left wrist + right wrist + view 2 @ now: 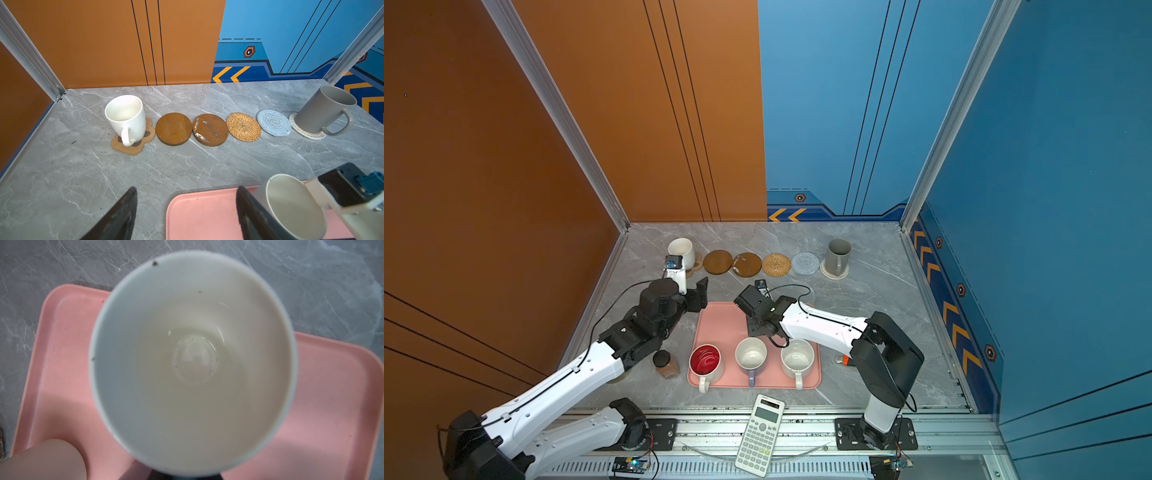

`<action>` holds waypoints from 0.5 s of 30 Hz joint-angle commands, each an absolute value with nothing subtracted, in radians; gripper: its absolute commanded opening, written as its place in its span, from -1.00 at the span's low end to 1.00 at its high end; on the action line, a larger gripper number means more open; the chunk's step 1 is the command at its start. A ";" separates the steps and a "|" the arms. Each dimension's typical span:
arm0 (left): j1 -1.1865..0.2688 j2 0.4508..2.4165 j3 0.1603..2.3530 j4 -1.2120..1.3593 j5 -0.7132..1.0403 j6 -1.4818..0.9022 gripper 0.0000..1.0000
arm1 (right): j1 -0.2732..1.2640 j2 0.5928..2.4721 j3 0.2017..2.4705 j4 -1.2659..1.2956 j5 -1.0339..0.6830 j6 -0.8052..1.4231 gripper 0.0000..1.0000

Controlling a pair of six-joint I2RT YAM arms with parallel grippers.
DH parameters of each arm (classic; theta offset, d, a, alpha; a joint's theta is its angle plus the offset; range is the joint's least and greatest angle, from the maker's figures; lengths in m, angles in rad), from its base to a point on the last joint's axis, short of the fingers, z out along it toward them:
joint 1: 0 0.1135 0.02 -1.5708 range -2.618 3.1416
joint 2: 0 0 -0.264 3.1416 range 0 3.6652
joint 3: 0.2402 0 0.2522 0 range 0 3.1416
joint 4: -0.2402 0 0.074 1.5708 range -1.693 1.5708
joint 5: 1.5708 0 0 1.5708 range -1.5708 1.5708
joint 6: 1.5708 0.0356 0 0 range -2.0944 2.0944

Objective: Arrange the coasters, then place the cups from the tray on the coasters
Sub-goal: 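Lift the blue-handled white mug off the pink tray with the right gripper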

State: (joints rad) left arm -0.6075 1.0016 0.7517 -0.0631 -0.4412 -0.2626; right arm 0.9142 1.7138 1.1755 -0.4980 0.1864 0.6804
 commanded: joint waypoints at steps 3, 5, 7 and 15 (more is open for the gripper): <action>-0.597 0.997 0.736 -0.066 -0.441 -0.279 0.51 | 0.912 1.690 1.196 -0.503 0.222 0.663 -1.00; -0.597 0.997 0.736 -0.067 -0.441 -0.279 0.50 | 0.911 1.685 1.200 -0.505 0.231 0.657 -1.00; -0.595 0.997 0.736 -0.067 -0.441 -0.279 0.51 | 0.908 1.676 1.205 -0.510 0.237 0.651 -1.00; -0.594 0.996 0.736 -0.070 -0.441 -0.281 0.51 | 0.891 1.646 1.220 -0.526 0.263 0.624 -1.00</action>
